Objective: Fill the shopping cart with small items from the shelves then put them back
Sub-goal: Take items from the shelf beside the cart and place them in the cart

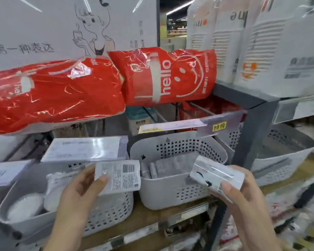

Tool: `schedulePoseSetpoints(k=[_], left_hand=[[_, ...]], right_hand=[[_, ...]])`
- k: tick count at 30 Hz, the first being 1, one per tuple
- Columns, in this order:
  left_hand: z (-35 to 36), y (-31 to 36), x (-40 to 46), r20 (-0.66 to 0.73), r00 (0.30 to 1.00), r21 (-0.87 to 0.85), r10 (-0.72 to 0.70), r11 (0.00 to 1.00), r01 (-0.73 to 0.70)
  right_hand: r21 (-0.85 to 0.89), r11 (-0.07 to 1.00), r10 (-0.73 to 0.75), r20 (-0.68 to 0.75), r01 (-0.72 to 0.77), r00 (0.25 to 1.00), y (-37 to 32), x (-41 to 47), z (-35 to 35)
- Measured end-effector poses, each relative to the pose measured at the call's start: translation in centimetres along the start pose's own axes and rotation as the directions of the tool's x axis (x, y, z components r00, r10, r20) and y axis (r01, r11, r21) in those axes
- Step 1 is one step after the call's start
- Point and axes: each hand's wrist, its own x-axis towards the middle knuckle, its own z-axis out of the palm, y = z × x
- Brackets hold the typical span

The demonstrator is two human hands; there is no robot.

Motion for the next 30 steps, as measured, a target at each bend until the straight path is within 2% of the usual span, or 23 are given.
schedulePoseSetpoints(k=[8, 11, 13, 17, 20, 24, 30], left_hand=[[5.5, 0.9, 2.1, 0.042, 0.982, 0.214, 0.186, 0.958, -0.191], [6.8, 0.9, 2.7, 0.149, 0.958, 0.488, 0.246, 0.824, -0.287], [7.0, 0.4, 3.3, 0.26, 0.935, 0.586, 0.241, 0.73, -0.351], [7.1, -1.1, 4.0, 0.407, 0.887, 0.634, 0.219, 0.631, -0.447], [7.3, -2.1, 3.9, 0.428, 0.881, 0.642, 0.201, 0.619, -0.453], [7.5, -2.3, 3.7, 0.408, 0.897, 0.654, 0.168, 0.632, -0.416], [7.4, -2.9, 3.1, 0.472, 0.865, 0.691, 0.171, 0.538, -0.483]], right_hand=[[-0.207, 0.968, -0.084, 0.256, 0.14, 0.963, -0.2, 5.4, 0.2], [-0.377, 0.894, -0.101, 0.358, 0.242, 0.928, -0.2, 7.2, 1.0], [-0.486, 0.814, -0.082, 0.448, 0.319, 0.89, 0.3, 8.7, 1.3], [-0.62, 0.685, 0.042, 0.559, 0.383, 0.828, 1.3, 10.5, 2.0], [-0.681, 0.59, 0.09, 0.59, 0.434, 0.803, 1.5, 11.2, 2.5], [-0.693, 0.538, 0.202, 0.659, 0.48, 0.725, 1.6, 11.8, 2.8], [-0.726, 0.416, 0.335, 0.682, 0.547, 0.65, 1.1, 11.9, 3.0]])
